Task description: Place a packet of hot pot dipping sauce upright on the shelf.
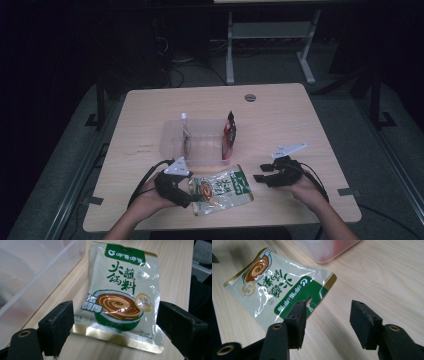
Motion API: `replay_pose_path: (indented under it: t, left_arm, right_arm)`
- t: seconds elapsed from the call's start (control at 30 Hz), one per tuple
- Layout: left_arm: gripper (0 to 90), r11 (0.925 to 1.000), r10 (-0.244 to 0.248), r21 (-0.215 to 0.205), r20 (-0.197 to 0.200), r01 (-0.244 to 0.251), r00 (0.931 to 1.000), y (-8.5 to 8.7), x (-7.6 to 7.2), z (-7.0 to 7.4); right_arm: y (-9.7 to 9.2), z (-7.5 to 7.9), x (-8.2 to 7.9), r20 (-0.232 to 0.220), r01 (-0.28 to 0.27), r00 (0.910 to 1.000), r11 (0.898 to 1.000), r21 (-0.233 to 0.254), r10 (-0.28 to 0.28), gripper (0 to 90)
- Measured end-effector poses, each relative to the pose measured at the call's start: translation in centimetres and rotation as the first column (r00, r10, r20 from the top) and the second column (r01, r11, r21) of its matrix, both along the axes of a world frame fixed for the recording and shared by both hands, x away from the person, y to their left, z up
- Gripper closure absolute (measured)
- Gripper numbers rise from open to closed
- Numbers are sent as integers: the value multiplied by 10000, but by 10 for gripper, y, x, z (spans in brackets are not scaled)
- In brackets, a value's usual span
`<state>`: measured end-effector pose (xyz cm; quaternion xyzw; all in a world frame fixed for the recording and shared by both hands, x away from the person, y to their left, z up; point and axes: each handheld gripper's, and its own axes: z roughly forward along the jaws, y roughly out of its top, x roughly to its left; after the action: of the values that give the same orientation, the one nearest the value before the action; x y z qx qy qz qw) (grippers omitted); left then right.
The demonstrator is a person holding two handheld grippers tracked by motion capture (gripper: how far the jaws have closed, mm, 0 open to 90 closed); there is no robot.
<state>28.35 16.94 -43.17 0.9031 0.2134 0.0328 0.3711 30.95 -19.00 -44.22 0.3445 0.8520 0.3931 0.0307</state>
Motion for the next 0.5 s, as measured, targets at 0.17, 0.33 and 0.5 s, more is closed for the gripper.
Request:
replay_pose_path:
  t: [0.17, 0.33, 0.5]
  left_arm:
    - [133, 10000, -38, -33, 48, 38, 10000, -8, 4, -1]
    - [132, 9992, -364, 153, -88, 365, 9993, -18, 13, -4]
    - [131, 9978, -577, 319, -152, 582, 9982, -30, 21, -13]
  right_arm:
    - [-4, 2, -4, -114, 42, 9999, 9999, 103, -41, 416]
    - [-5, 2, -6, -313, 165, 9994, 9992, 352, -154, 387]
    - [-5, -1, -8, -370, -230, 9990, 9993, 296, 241, 369]
